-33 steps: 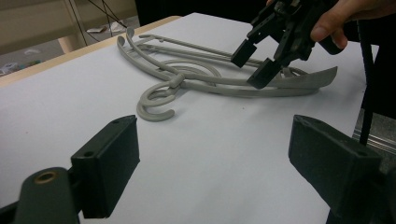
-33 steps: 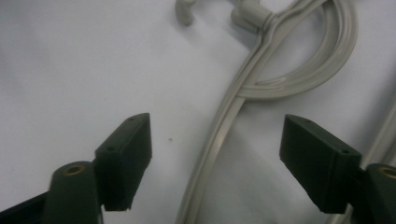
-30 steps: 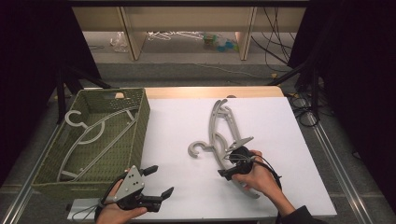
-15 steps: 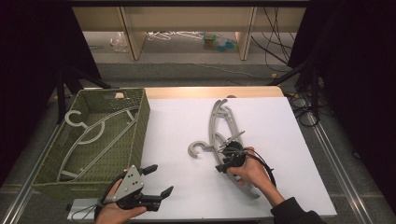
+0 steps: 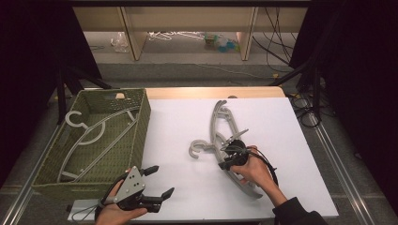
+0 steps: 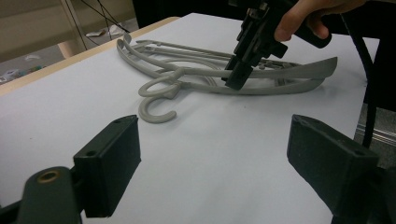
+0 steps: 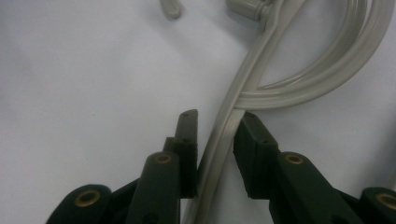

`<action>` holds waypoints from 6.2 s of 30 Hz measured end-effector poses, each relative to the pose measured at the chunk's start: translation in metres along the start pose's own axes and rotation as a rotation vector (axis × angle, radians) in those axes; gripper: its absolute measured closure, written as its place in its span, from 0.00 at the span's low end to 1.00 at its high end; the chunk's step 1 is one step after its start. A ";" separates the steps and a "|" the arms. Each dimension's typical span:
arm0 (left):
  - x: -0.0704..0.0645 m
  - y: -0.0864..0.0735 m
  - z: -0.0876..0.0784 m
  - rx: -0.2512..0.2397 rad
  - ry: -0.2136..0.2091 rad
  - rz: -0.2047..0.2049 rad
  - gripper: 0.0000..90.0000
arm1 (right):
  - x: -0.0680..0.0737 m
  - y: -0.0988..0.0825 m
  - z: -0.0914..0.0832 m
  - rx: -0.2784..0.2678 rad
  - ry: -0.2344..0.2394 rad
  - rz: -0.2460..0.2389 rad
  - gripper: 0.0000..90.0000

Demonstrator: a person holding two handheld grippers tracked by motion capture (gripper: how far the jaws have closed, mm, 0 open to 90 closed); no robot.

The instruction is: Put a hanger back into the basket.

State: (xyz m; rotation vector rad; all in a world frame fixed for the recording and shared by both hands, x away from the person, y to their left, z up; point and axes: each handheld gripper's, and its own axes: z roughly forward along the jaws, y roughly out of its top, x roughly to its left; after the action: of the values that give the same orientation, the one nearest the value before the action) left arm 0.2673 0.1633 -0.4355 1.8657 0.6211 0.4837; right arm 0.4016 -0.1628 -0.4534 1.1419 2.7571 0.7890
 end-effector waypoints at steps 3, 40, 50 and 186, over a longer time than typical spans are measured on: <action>-0.001 0.000 -0.001 0.005 0.007 -0.014 0.19 | 0.003 0.000 -0.005 -0.006 -0.002 -0.005 0.81; 0.002 -0.002 -0.001 0.026 0.013 0.000 0.20 | 0.023 -0.038 -0.068 -0.074 -0.127 -0.104 0.91; 0.003 -0.003 0.000 0.038 0.020 0.004 0.20 | 0.028 -0.040 -0.072 -0.103 -0.086 -0.208 0.91; 0.110 0.135 -0.070 0.067 0.018 -0.114 0.88 | 0.047 -0.051 -0.088 -0.398 0.028 -0.263 0.31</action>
State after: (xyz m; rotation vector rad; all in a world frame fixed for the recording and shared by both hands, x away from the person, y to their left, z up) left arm 0.3377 0.2416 -0.2799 1.8787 0.7595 0.4097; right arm 0.3136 -0.2001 -0.3952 0.6832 2.5292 1.2440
